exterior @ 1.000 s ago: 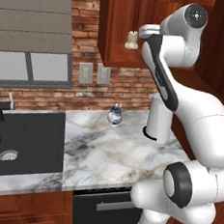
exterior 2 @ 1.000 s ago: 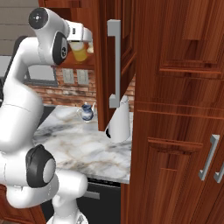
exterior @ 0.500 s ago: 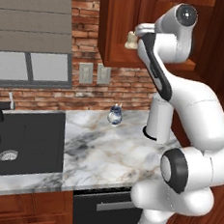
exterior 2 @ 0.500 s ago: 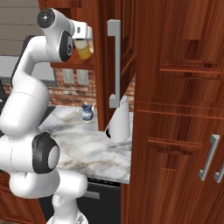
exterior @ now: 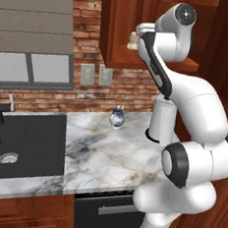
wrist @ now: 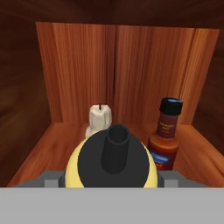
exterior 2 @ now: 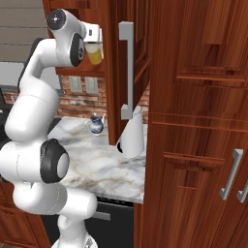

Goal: Pick the mustard and condiment bottle from the counter and place them in the cabinet.

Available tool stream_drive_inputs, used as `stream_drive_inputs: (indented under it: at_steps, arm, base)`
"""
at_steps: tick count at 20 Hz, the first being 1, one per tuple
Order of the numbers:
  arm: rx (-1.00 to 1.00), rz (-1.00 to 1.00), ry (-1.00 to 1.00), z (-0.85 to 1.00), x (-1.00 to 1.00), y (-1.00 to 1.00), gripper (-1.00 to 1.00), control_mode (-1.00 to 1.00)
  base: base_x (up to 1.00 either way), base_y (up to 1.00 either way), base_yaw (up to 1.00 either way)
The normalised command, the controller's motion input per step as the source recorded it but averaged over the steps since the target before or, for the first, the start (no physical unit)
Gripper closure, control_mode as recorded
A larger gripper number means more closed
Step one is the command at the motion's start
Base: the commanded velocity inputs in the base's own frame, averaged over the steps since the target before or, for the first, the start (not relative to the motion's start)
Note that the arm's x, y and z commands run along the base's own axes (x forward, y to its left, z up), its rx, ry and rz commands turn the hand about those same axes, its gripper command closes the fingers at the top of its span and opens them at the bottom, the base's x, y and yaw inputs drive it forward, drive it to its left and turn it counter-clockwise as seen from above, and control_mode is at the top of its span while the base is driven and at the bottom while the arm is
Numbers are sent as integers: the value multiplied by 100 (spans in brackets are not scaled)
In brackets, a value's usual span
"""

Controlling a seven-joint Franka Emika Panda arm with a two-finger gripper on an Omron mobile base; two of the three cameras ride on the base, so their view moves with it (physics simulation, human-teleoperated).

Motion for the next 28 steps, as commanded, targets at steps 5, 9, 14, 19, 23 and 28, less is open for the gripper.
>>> stream_drive_inputs:
  at_steps: [5, 9, 14, 19, 23, 28]
  arm:
    - [0, 0, -2, 0, 1, 0, 100, -100]
    - [0, 0, -2, -15, 2, 0, 100, -100]
    - [-1, 0, -3, -22, 3, 0, 100, -100]
    - [-2, 0, -3, -21, 6, 0, 100, -100]
    - [0, 0, -4, -13, 9, 0, 100, -100]
    - [0, 0, -4, -8, 20, 0, 100, -100]
  base:
    - [0, 0, 0]
    - [0, 0, 0]
    - [0, 0, 0]
    - [0, 0, 0]
    - [0, 0, 0]
    - [0, 0, 0]
